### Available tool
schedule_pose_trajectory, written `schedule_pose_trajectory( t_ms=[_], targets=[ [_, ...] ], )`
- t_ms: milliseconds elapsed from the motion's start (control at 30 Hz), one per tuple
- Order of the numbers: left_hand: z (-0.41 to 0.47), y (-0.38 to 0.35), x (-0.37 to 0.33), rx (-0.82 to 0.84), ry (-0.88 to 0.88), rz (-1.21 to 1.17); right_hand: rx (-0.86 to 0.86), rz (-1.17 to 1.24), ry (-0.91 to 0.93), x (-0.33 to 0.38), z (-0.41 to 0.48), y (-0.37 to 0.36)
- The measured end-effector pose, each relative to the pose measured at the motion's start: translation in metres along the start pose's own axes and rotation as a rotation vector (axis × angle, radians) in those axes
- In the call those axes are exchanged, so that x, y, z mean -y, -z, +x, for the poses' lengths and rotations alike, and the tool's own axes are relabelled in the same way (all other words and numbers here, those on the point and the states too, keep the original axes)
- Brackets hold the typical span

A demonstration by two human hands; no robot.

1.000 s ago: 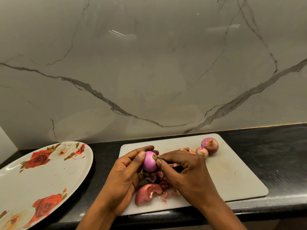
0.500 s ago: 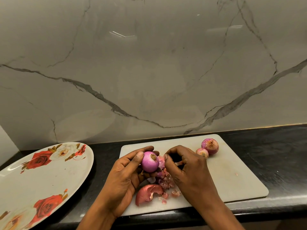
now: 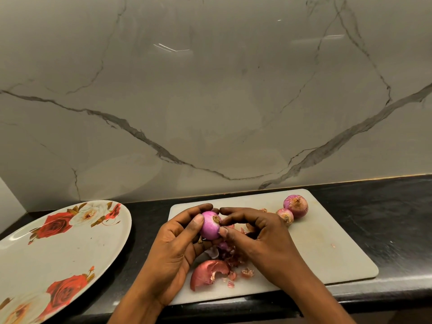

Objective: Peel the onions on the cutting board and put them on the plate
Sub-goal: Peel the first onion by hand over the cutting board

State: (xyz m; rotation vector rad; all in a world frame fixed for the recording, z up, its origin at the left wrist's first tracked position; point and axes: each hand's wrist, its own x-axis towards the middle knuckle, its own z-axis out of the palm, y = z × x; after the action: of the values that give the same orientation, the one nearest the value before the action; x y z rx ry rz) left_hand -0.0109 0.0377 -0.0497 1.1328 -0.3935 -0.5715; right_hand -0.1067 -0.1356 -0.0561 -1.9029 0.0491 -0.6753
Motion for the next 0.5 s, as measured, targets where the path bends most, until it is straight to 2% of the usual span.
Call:
schedule_pose_trajectory(
  t_ms=[167, 267, 500],
  targets=[
    [0.0012, 0.0005, -0.0012, -0.011, 0.029, -0.047, 0.022, -0.046, 0.034, -0.0029, -0.0017, -0.0022],
    [0.0003, 0.0001, -0.0016, 0.003, 0.029, -0.054, -0.018, -0.026, 0.019, -0.0015, -0.002, 0.0002],
    [-0.0011, 0.0013, -0.0012, 0.001, 0.02, -0.033, 0.01, 0.037, 0.027, -0.0013, -0.0003, 0.002]
  ],
)
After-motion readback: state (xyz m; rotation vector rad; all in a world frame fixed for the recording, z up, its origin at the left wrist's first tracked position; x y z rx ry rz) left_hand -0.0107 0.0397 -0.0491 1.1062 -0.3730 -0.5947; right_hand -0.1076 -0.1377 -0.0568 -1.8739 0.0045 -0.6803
